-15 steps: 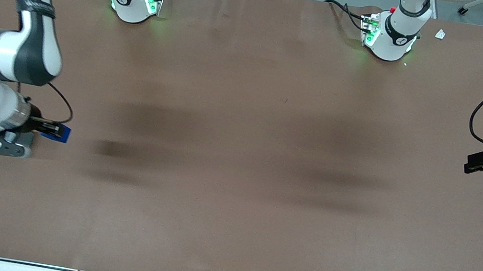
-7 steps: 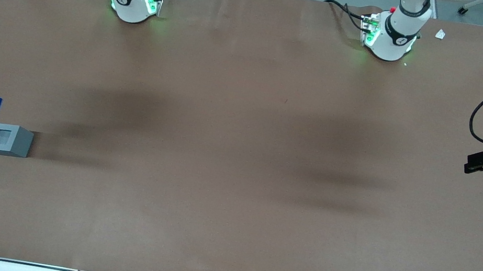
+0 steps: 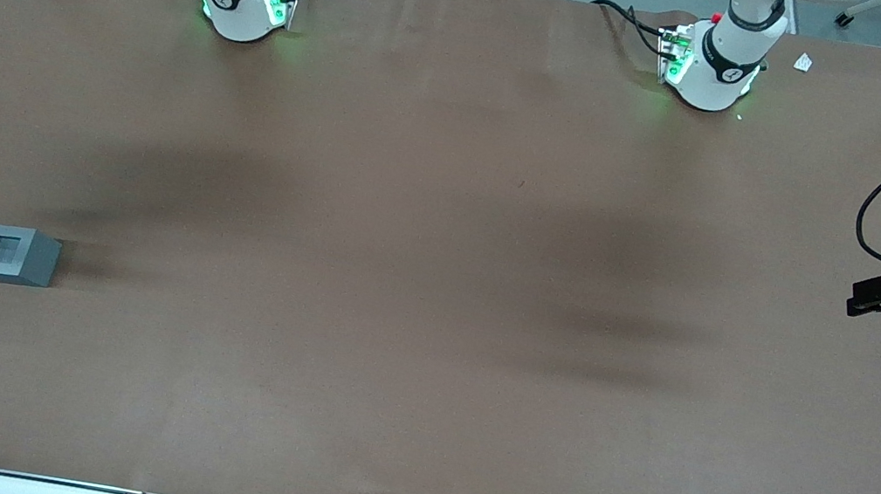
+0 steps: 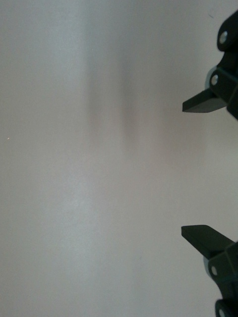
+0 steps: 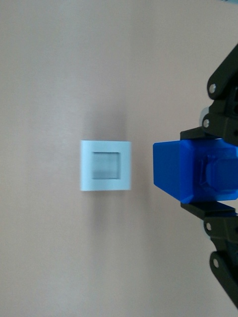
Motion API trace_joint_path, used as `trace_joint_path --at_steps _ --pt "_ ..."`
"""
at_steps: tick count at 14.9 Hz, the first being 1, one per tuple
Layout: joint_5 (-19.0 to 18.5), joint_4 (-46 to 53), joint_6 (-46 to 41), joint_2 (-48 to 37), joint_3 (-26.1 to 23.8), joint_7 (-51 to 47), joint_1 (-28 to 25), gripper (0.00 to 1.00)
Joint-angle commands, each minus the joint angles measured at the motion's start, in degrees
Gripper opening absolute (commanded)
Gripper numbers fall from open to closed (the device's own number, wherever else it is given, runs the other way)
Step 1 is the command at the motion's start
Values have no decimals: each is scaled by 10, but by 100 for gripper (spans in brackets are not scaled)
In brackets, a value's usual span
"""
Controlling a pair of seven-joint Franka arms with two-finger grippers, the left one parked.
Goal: Insert blue part into gray base with right arm
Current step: 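Lower the blue block into the gray base's square opening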
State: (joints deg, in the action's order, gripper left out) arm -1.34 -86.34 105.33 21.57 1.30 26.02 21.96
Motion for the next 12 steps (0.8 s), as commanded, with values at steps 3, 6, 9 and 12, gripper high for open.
trace_joint_path --at_steps 3,6,9,12 --pt "40 7 86 80 -10 1 5 1" --pt "40 12 116 106 -11 0 5 1" --pt "43 21 115 121 -11 -24 5 0" --pt "43 22 113 124 -11 -40 7 0"
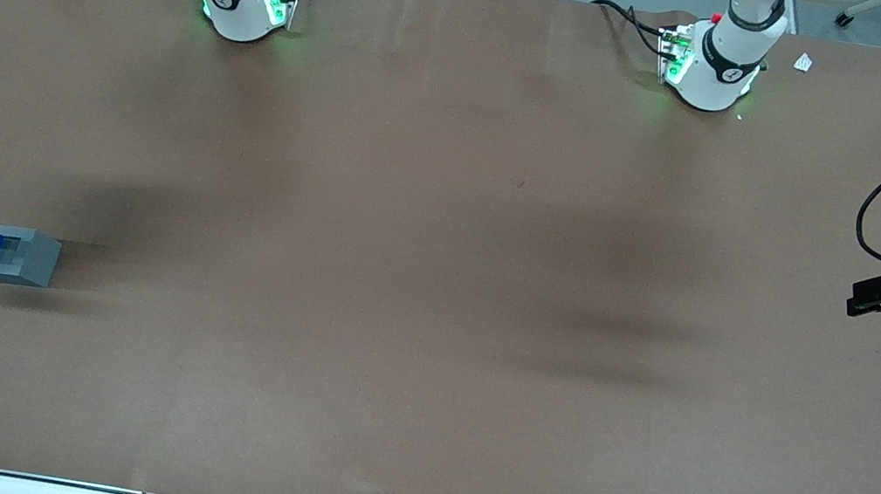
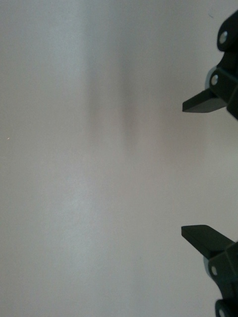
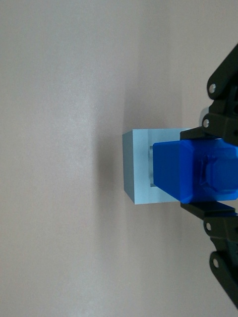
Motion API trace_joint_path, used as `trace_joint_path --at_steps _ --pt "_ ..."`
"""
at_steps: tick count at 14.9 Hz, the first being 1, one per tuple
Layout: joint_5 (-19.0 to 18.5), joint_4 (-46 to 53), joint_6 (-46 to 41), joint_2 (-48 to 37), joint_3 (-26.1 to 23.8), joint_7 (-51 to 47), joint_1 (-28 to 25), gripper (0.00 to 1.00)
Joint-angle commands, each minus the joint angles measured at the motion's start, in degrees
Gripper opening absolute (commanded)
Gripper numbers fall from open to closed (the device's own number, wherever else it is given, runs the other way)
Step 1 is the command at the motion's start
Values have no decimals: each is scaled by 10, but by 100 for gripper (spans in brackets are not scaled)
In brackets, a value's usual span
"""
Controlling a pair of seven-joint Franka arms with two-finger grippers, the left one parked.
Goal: Insert blue part into gray base with right arm
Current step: 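Lower the blue block into the gray base's square opening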
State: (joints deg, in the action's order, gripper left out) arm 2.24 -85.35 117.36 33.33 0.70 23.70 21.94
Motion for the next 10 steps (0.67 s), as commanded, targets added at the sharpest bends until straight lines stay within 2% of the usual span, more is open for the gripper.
trace_joint_path --at_steps 1,5,10 --pt "8 12 -10 11 -5 -32 8 0" --pt "12 12 -11 13 -5 -63 6 0" --pt "5 11 -8 15 -5 -53 1 0"
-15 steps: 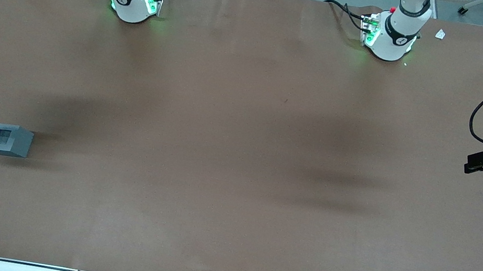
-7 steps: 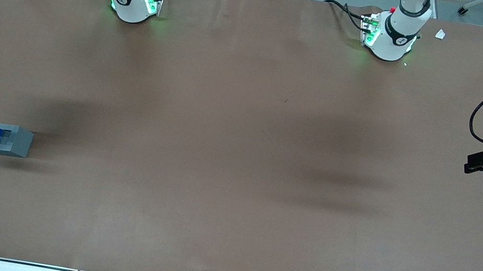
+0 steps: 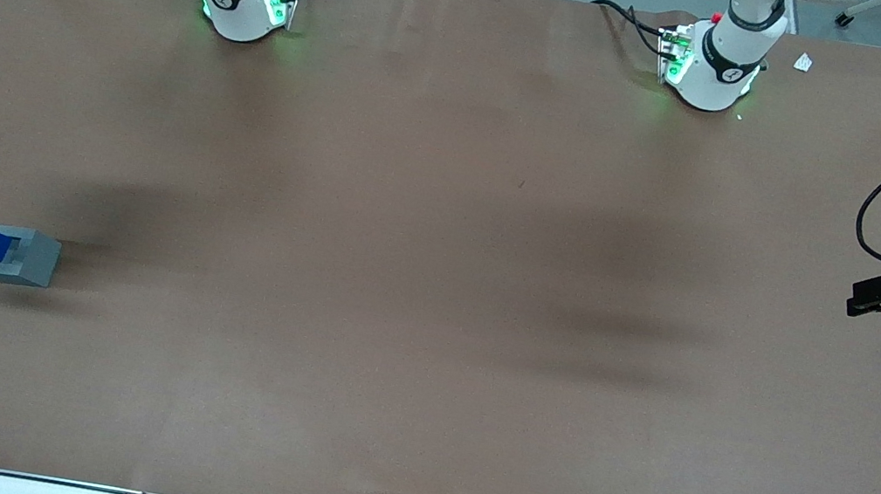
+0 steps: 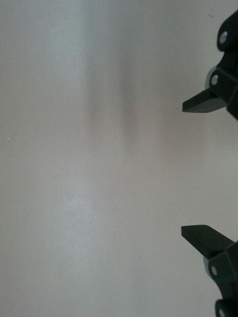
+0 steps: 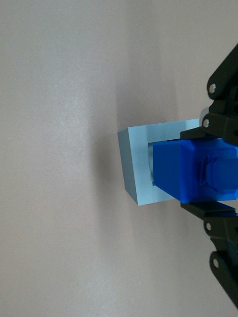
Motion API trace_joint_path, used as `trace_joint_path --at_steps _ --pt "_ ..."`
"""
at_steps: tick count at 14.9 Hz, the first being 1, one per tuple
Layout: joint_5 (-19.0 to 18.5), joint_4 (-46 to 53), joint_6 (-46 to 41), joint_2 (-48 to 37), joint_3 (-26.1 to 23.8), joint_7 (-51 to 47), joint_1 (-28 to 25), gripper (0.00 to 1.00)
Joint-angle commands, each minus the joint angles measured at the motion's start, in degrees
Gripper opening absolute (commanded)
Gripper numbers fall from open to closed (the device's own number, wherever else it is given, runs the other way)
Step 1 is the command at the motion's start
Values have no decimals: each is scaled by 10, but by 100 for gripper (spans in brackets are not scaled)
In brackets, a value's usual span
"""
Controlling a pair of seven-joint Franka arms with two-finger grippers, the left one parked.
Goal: Insert blue part into gray base with right arm
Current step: 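Lower the blue block into the gray base's square opening, then open the right gripper to release the block in the base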
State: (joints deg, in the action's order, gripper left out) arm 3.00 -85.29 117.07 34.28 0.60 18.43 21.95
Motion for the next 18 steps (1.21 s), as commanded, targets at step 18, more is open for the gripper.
trace_joint_path --at_steps 18 --pt "-11 9 9 23 -4 71 5 0"
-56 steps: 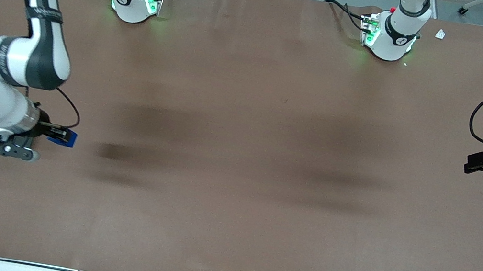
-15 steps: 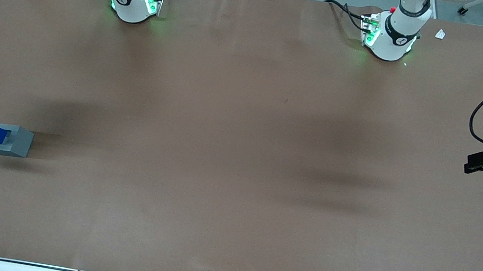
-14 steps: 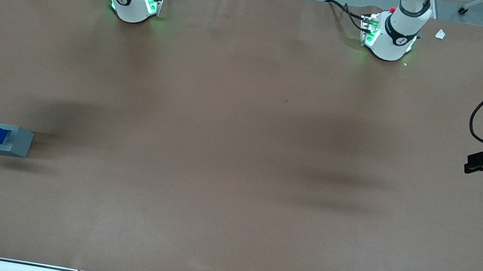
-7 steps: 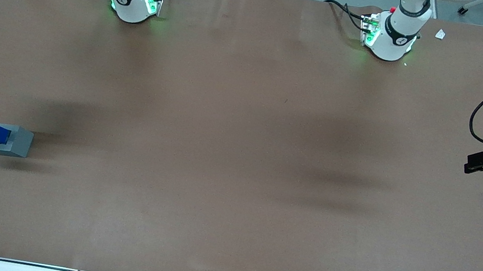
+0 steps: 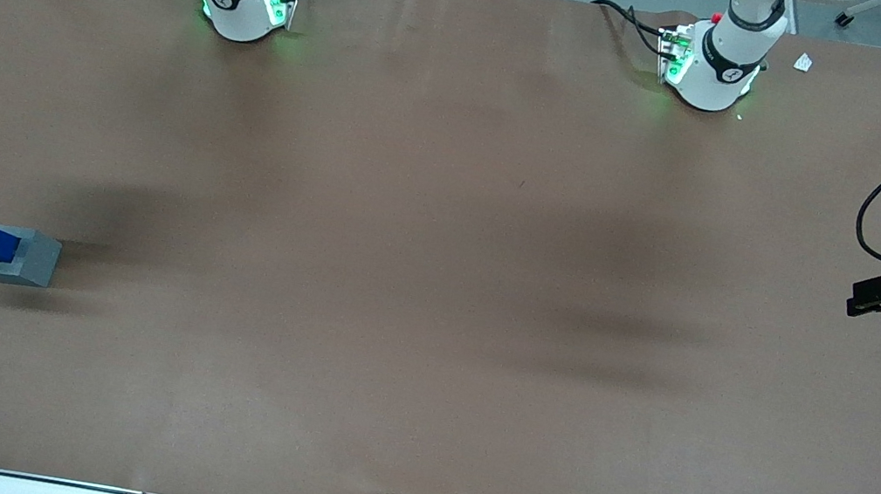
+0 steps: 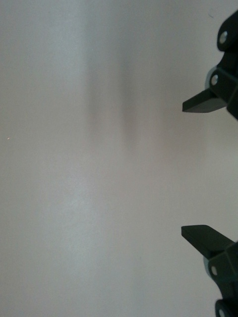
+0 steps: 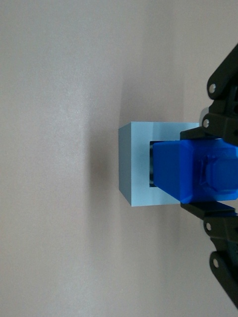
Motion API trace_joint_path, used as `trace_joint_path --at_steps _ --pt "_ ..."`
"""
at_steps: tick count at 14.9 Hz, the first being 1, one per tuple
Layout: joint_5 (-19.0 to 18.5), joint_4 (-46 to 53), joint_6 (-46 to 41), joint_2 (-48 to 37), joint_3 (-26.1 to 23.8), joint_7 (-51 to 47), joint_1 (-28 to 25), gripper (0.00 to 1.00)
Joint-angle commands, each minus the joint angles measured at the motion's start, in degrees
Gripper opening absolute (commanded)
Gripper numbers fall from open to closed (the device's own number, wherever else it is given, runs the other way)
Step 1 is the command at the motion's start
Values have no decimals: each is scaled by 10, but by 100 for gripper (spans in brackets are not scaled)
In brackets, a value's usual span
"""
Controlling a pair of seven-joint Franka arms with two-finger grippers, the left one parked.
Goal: Insert blue part into gray base with right arm
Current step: 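Open the right gripper to release the block in the base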
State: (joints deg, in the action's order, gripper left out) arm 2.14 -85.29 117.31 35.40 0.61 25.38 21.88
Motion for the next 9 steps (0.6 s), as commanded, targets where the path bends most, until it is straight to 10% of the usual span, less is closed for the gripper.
trace_joint_path --at_steps 1,9 --pt "0 11 7 18 -4 -2 7 0" --pt "-1 12 7 19 -4 -23 9 6"
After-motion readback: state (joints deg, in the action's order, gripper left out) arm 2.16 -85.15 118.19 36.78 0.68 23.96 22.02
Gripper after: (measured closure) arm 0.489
